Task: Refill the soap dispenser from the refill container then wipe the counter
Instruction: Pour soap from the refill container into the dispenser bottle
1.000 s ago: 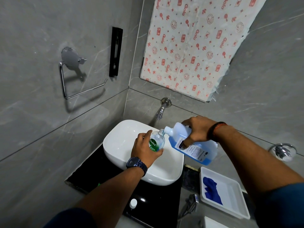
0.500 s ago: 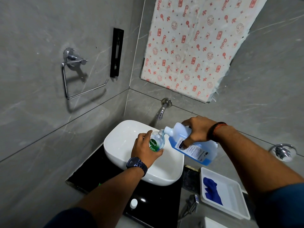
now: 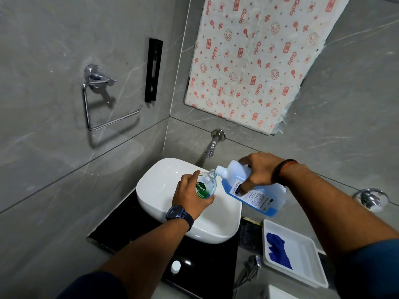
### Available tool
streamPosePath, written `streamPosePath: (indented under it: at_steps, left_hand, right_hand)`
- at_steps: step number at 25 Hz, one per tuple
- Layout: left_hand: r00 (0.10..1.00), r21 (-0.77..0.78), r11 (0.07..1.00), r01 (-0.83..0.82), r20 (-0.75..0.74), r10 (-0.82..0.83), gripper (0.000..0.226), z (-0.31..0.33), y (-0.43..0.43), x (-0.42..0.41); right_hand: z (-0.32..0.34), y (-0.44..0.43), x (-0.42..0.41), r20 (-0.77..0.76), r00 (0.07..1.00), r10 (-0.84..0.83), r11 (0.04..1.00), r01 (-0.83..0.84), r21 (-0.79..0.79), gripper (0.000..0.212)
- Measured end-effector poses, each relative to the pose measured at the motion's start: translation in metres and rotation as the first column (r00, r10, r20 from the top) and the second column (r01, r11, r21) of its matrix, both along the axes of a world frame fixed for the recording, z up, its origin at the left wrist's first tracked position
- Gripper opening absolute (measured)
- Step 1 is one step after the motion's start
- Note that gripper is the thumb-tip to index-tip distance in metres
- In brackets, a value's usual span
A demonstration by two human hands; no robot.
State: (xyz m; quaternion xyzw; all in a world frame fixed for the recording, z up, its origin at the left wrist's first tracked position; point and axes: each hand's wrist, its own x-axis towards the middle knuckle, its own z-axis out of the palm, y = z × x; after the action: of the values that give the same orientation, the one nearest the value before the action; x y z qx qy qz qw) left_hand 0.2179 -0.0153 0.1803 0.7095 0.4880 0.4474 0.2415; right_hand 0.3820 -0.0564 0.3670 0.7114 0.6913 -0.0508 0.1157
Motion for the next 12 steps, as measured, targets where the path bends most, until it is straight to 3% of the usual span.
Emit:
streamPosePath:
  at_steps: [12]
  left_hand:
    - [1.0, 0.0, 1.0, 0.002, 0.004, -0.002, 0.082, 0.0002, 0.0007, 0.0005]
  right_hand:
    - [0.0012, 0.0017, -0.0008, 0.013, 1.0, -0.017, 1.0, 0.017, -0.003, 0.09]
